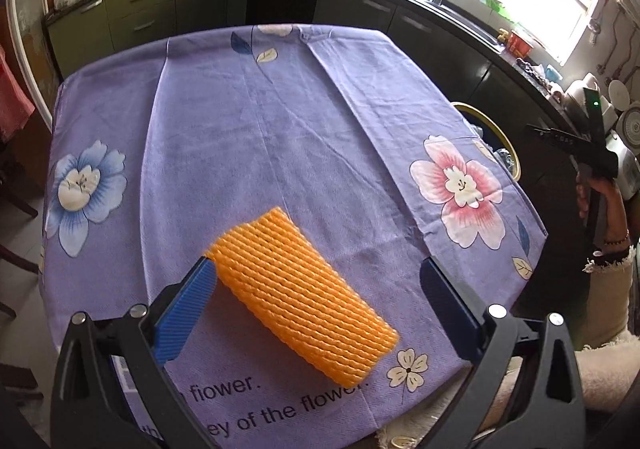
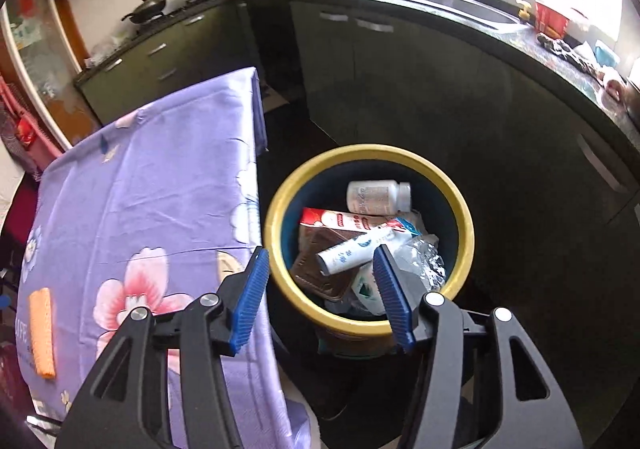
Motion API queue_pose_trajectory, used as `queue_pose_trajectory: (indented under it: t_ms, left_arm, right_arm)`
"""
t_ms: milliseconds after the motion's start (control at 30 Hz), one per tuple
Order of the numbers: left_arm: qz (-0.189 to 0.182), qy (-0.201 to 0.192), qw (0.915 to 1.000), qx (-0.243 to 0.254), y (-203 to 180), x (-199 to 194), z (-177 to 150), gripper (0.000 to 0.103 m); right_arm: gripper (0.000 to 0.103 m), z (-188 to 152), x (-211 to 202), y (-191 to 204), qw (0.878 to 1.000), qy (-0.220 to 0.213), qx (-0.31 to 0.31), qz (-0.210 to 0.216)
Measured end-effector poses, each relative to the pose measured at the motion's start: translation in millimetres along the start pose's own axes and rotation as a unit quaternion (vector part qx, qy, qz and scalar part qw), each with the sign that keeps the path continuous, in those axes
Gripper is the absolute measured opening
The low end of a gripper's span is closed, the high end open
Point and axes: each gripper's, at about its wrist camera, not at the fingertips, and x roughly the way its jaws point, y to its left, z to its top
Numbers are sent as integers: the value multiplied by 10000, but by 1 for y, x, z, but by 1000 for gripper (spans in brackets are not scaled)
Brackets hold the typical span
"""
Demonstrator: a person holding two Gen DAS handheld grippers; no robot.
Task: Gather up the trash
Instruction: 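Carry the toothpaste tube over the bin with the right tool and release, then grasp the orange foam fruit net with the left tool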
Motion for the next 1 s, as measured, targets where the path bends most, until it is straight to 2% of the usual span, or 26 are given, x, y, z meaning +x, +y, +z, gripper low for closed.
queue_pose_trajectory:
  t_ms: [100,200,300,400,667,733,800,933,1000]
  left_arm:
    - [162,334,9975,-594,4,16,-3,97]
    - [275,636,9935,-907,4,28,-10,97]
    - [534,845,9904,-953,-1,35,-19,97]
    - [704,872,9891,-954,-4,38,-25,97]
    - [685,956,9895,-837,-15,46,-23,96]
    - [697,964,9897,-798,-15,46,-22,92]
    - [684,1041,9889,-814,-15,50,-21,74]
    - [716,1044,9892,-735,-17,52,-21,67]
    - [676,1031,9896,-735,-17,52,-21,60]
  right_arm:
    - [57,0,-6,18,9996,-64,-216,171]
    - [57,-1,-8,36,9983,-55,-456,359]
    - [57,-2,-4,49,9962,-35,-680,540]
    - [57,-5,0,59,9941,-34,-834,696]
    - [59,-9,15,61,9915,86,-924,916]
    - [59,-9,17,58,9918,103,-889,911]
    - [59,-9,19,55,9922,113,-850,909]
    - [59,-10,17,53,9923,106,-823,916]
    - [59,-10,18,54,9922,108,-828,924]
